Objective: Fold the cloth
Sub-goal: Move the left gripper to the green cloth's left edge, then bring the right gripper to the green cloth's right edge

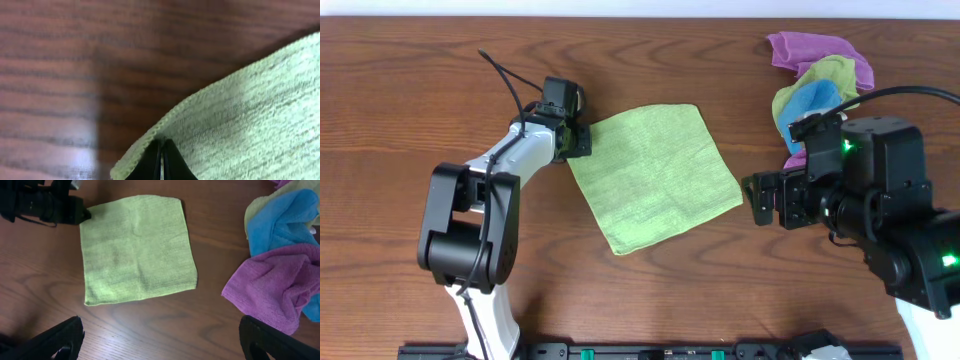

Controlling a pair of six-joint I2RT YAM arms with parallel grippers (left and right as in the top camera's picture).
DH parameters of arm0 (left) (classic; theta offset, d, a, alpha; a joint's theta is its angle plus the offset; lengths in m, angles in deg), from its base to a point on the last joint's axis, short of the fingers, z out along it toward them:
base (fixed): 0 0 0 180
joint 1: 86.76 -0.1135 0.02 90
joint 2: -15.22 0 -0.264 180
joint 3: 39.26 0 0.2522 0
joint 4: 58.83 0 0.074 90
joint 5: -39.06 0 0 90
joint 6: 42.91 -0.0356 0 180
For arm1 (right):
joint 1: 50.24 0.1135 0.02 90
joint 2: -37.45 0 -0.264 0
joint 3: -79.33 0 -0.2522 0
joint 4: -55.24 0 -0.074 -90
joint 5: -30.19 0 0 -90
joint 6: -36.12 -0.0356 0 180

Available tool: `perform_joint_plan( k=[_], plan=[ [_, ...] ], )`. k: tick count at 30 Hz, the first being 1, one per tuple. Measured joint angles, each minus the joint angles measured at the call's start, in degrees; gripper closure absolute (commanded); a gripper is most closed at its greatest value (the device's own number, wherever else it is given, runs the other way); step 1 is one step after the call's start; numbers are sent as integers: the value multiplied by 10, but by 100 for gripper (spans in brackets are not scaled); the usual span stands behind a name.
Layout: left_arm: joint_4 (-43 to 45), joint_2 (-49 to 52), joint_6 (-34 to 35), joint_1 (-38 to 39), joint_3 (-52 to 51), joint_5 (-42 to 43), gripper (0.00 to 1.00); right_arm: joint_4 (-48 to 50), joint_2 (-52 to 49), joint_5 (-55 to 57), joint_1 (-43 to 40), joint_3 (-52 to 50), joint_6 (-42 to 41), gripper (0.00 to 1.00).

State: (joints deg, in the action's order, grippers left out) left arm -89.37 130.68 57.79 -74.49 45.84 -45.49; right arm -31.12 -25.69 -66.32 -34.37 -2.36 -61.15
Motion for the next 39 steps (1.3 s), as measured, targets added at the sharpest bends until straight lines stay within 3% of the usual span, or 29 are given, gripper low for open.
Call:
perform_joint_plan(
  k=[16,20,21,23,24,25,27,29,30,32,35,39],
  plan=[
    [276,49,-7,-56,4,-32,93,-10,-78,1,0,0,-1,1],
    [256,49,-7,-69,19,-28,92,0,-92,2,0,0,-2,1],
    [236,49,-7,-69,28,-20,86,2,-94,4,0,0,-2,1],
    [194,49,-12,-69,42,4,39,5,-96,11,0,0,-2,1],
    [169,48,-10,-69,49,23,36,8,-96,14,0,0,-1,2],
    [148,46,-11,-68,55,43,38,9,-96,17,0,0,0,7],
    [114,32,-8,-68,57,88,68,12,-96,23,0,0,7,21],
    [96,6,-10,-69,57,132,91,12,-96,24,0,0,18,36],
    [91,-8,-10,-69,57,151,94,13,-96,25,0,0,28,52],
    [78,-54,-2,-69,58,198,94,14,-99,28,0,0,34,95],
    [41,-126,15,-69,67,261,94,27,-119,33,-3,-2,38,99],
    [-84,-196,15,-69,82,309,94,95,-158,22,-14,-38,42,99]
  ],
)
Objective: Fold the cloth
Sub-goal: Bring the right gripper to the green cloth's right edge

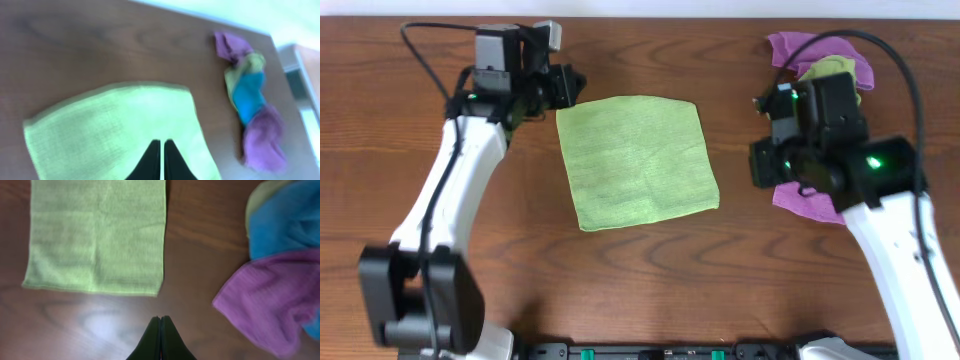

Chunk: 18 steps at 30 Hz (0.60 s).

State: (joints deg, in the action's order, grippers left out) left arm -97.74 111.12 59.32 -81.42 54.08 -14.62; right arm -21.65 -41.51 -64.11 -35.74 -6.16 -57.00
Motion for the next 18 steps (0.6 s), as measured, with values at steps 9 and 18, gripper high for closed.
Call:
perform_joint_plan(
  k=[9,18],
  plan=[
    [-224,-12,-29,31,-7,-57,95,205,-147,-48,-2,-130,9,99],
    [-239,-43,-35,121,-8,-154,94,237,-259,-104,3,-137,9,99]
  ],
)
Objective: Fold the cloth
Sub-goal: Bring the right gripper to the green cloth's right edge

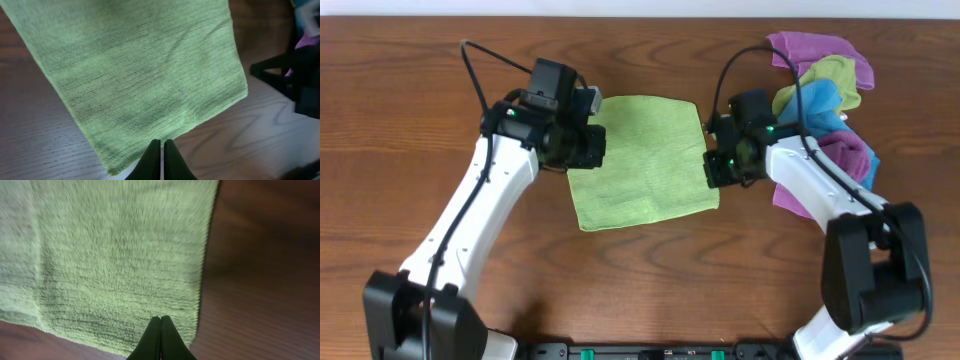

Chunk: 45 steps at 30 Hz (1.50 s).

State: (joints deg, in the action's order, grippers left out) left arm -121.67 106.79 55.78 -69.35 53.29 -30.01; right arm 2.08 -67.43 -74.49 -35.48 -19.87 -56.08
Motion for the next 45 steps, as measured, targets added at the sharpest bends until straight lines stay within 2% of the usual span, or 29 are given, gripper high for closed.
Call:
perform_joint_plan(
  k=[10,27,37,45],
  plan=[
    [8,-12,0,9,0,-38,94,1,-12,16,21,-36,12,99],
    [31,-12,1,7,0,-79,94,56,10,30,42,-98,9,99],
    [42,-12,22,-63,0,-109,94,52,18,-20,143,-118,-40,99],
    [12,-12,24,-66,0,-122,94,22,18,-41,128,-120,-65,99]
  ],
)
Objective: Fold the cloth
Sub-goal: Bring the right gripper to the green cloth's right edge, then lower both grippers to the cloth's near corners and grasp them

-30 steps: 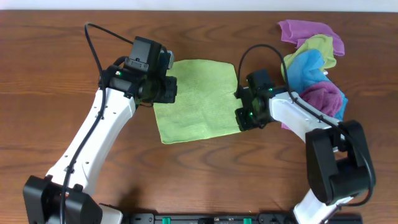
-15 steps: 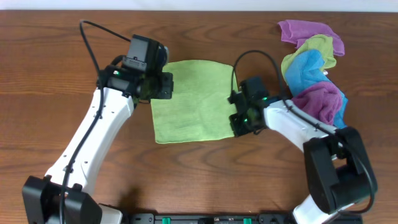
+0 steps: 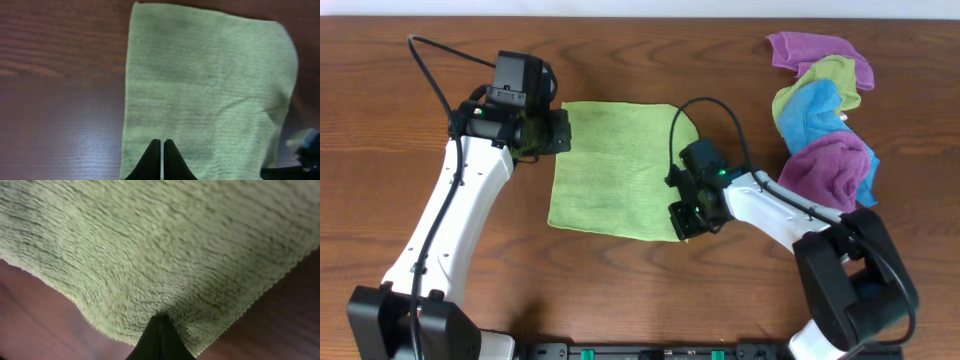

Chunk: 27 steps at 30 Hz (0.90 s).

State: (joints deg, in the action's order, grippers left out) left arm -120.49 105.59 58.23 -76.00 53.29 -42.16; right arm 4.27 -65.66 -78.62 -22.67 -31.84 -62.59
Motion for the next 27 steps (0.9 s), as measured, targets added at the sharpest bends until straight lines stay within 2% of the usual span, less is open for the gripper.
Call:
perform_joint_plan(
  k=[8,11,13,15,17,23,27],
  plan=[
    [-17,0,29,0,0,-5,94,-24,-2,-24,-13,0,-10,99],
    [-37,0,41,0,0,-6,94,-41,-2,-22,-14,4,-15,89],
    [-51,0,45,0,0,-7,94,-56,3,-18,-14,6,-18,65],
    [-57,0,52,0,-3,-7,94,-66,20,-10,-16,8,-18,59],
    [-59,0,59,0,-12,-7,94,-73,52,-5,-21,10,-18,45],
    [-47,0,73,-4,-81,20,93,-110,169,1,-66,24,-17,40],
    [-32,0,76,-20,-123,46,84,-136,189,2,-100,25,-11,40]
  ],
)
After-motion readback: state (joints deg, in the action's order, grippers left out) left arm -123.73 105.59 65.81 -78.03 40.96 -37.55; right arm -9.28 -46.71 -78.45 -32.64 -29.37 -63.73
